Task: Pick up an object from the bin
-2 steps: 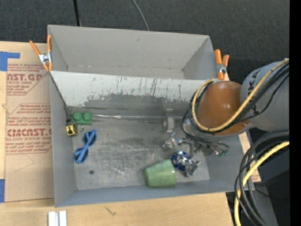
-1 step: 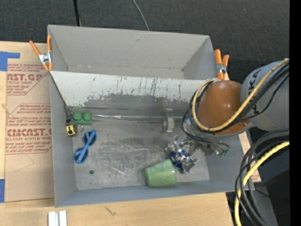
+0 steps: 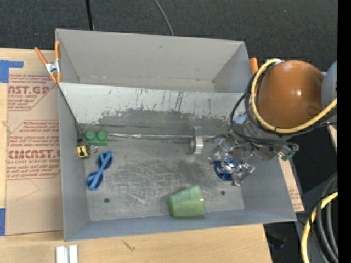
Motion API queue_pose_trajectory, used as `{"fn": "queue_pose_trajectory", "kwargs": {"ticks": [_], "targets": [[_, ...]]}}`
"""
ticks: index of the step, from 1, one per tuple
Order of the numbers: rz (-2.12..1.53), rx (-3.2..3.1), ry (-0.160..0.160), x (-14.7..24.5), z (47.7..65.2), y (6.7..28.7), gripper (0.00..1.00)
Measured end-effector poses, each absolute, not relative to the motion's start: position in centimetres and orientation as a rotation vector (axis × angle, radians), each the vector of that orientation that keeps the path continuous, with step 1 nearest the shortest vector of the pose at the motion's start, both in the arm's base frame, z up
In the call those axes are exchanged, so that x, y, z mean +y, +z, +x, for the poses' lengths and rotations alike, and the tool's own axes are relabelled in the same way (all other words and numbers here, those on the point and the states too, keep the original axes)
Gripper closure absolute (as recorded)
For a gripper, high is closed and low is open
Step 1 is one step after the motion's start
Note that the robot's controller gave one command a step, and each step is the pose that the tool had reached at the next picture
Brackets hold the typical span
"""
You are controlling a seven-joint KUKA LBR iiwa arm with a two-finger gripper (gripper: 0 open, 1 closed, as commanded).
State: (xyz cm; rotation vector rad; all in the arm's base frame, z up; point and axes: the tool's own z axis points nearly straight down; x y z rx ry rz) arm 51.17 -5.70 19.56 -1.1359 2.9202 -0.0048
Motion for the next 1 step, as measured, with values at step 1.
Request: {"fn": "queue_pose_trajectory", "kwargs": {"ticks": [1], "targets": [[-1.716, 2.624, -0.003, -4.39, 51.00, 29.41, 1.00]]}}
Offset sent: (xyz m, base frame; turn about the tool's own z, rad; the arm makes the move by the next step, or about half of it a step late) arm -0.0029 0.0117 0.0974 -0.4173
